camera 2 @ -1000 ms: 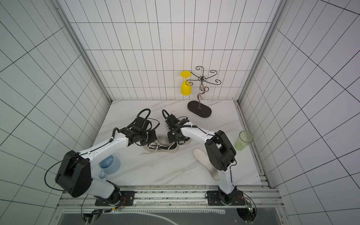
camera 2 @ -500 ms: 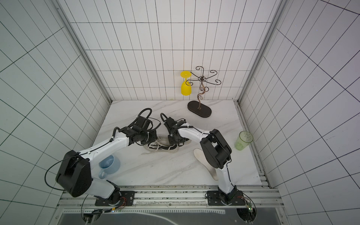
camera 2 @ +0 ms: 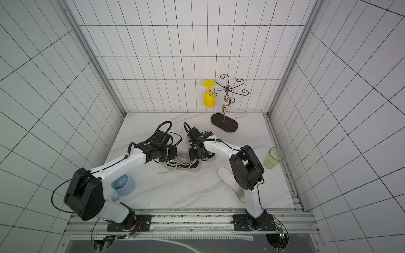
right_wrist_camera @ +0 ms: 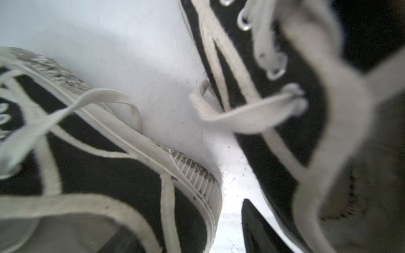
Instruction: Insert the insole into the shoe
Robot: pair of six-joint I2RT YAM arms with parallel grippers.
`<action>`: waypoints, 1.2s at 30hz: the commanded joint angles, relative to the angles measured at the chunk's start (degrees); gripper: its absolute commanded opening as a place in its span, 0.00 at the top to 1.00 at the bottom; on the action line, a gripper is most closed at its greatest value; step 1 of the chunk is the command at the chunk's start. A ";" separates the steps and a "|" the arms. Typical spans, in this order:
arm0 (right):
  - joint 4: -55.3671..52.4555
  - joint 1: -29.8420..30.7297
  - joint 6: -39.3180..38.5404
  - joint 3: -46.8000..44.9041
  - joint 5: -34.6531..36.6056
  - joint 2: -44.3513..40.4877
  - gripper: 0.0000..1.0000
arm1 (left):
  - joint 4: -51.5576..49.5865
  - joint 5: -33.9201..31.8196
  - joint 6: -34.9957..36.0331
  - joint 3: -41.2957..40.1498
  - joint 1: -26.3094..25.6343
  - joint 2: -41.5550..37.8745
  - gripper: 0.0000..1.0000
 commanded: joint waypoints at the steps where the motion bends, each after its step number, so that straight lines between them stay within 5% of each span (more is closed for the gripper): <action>1: -3.89 -0.70 0.37 3.97 -3.14 -1.97 0.42 | 3.03 -2.04 -1.70 -0.08 -0.66 -2.35 1.00; 7: -8.87 0.05 -2.43 2.84 0.73 -0.30 0.58 | 4.53 -4.03 -4.13 -1.63 -0.78 -3.49 1.00; 11: -8.87 0.25 -3.45 1.32 0.69 1.09 0.60 | 4.71 -4.34 -4.24 -1.45 -1.27 -3.69 1.00; 19: -8.20 1.67 -2.10 3.30 11.45 6.70 0.65 | 4.71 -2.39 -7.88 -0.79 -3.03 -5.60 1.00; 27: -3.67 1.96 2.40 9.36 8.11 8.59 0.43 | 3.13 -1.47 -8.81 -2.92 -3.46 -6.26 1.00; 33: -12.39 1.16 1.94 24.98 6.75 11.63 0.39 | 1.99 -1.58 -8.55 -3.79 -4.01 -7.97 1.00; 36: -12.73 -0.08 2.20 23.75 3.30 8.49 0.40 | 2.22 -2.68 -8.62 -4.26 -3.77 -7.39 1.00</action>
